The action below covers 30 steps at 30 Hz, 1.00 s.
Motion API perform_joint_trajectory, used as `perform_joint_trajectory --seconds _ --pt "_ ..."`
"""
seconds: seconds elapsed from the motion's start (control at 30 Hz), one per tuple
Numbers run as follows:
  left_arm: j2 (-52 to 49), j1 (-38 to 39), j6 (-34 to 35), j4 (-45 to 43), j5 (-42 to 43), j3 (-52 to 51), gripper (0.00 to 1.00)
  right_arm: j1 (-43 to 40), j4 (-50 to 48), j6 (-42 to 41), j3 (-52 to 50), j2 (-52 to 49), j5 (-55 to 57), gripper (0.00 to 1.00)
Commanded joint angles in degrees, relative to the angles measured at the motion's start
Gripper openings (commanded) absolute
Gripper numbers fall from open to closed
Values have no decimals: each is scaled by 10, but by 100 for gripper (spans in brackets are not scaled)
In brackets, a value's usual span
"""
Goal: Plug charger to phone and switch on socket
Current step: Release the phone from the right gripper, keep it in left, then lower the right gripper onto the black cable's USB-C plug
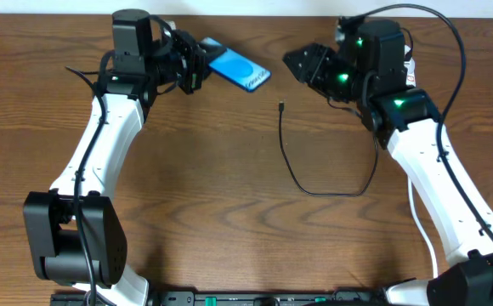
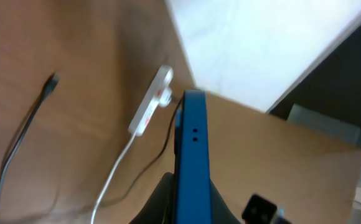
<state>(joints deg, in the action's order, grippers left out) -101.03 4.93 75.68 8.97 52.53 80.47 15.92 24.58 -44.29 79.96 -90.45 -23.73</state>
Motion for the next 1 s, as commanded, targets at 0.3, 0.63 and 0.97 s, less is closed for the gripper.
perform_joint_trajectory --seconds 0.3,0.63,0.97 --pt "19 -1 -52 152 122 23 7 22 102 108 -2 -7 157 48" --pt "17 -3 -134 155 166 22 7 33 174 150 60 -86 163 43" --pt "-49 -48 -135 152 144 22 7 67 214 167 146 -188 195 40"
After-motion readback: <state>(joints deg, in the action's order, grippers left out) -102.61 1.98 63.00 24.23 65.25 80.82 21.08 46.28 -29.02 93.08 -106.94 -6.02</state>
